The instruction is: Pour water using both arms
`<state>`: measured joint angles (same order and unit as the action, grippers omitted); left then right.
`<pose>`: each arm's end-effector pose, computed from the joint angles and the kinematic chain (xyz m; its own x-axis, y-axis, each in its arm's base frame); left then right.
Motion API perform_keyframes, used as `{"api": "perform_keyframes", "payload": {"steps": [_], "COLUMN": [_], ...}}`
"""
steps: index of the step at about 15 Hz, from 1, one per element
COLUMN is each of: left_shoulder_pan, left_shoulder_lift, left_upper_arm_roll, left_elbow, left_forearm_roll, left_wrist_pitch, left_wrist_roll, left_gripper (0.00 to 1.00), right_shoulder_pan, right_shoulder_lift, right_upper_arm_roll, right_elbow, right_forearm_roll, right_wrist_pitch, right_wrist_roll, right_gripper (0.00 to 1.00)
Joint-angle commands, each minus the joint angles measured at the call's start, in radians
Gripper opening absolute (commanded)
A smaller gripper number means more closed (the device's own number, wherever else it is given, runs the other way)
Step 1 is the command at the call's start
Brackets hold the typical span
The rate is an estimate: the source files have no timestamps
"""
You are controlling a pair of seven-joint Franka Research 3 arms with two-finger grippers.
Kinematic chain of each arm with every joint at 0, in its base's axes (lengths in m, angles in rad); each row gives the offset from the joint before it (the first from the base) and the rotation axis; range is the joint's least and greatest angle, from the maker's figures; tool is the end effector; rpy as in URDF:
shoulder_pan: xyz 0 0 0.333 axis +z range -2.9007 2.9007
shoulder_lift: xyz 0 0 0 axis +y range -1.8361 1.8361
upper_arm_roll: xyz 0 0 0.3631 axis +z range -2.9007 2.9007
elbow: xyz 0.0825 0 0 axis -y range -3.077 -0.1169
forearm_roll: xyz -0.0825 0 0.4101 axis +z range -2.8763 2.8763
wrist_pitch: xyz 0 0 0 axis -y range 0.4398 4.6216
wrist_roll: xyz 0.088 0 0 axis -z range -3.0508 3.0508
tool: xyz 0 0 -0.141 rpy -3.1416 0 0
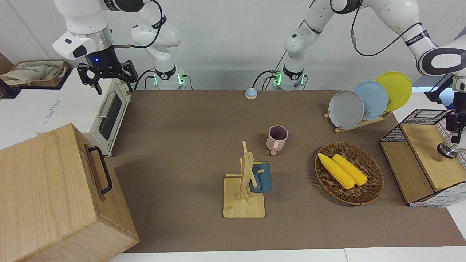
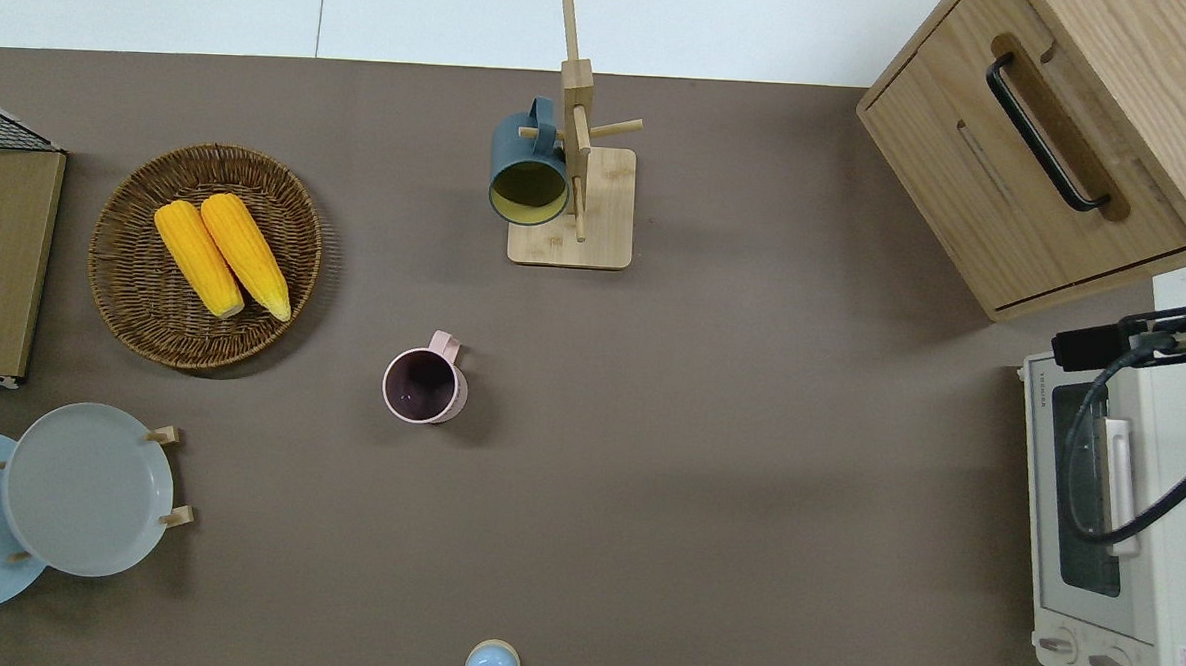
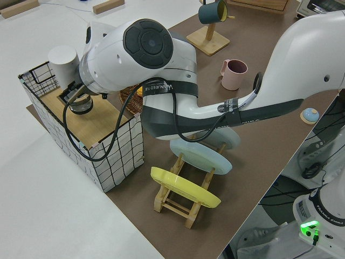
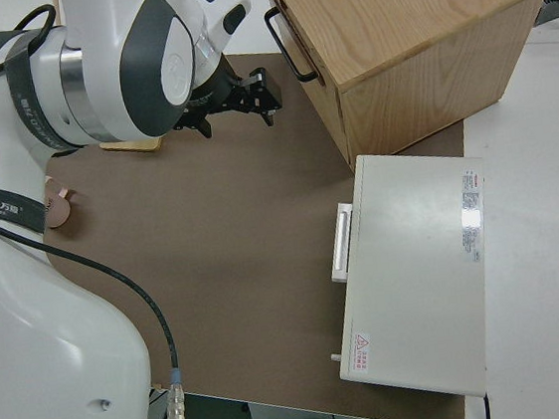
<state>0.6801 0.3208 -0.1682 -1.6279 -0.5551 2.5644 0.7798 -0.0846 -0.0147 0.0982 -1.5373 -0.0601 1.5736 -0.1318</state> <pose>0.6529 0.3833 0.5161 0.7142 0.1240 0.6888 0.1037 -0.9921 0.0710 0.5779 -0.0001 0.6633 0.9885 0.1449 0.0424 0.1418 -0.9876 0.0676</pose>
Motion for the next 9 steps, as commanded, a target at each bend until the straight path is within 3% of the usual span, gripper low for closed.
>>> {"api": "perform_keyframes", "payload": {"steps": [1, 9], "left_shoulder_pan": [0.006, -0.002], "left_shoulder_lift": [0.026, 0.067], "left_upper_arm_roll": [-0.010, -0.013], "left_elbow": [0.030, 0.017], "left_forearm_roll": [-0.052, -0.051], "left_wrist_pitch": [0.020, 0.023], "left_wrist_roll": [0.075, 0.104], "left_gripper": [0.00, 0.00], "right_shoulder_pan": [-0.006, -0.004], "right_shoulder_lift": [-0.002, -0.002], "right_upper_arm_roll": [0.005, 0.003], "right_elbow": [0.008, 0.008], "right_forearm_roll": [0.013, 0.013], "right_wrist_pitch": [-0.014, -0.014], "right_wrist_roll": [0.009, 0.009], "right_gripper": [0.994, 0.994]}}
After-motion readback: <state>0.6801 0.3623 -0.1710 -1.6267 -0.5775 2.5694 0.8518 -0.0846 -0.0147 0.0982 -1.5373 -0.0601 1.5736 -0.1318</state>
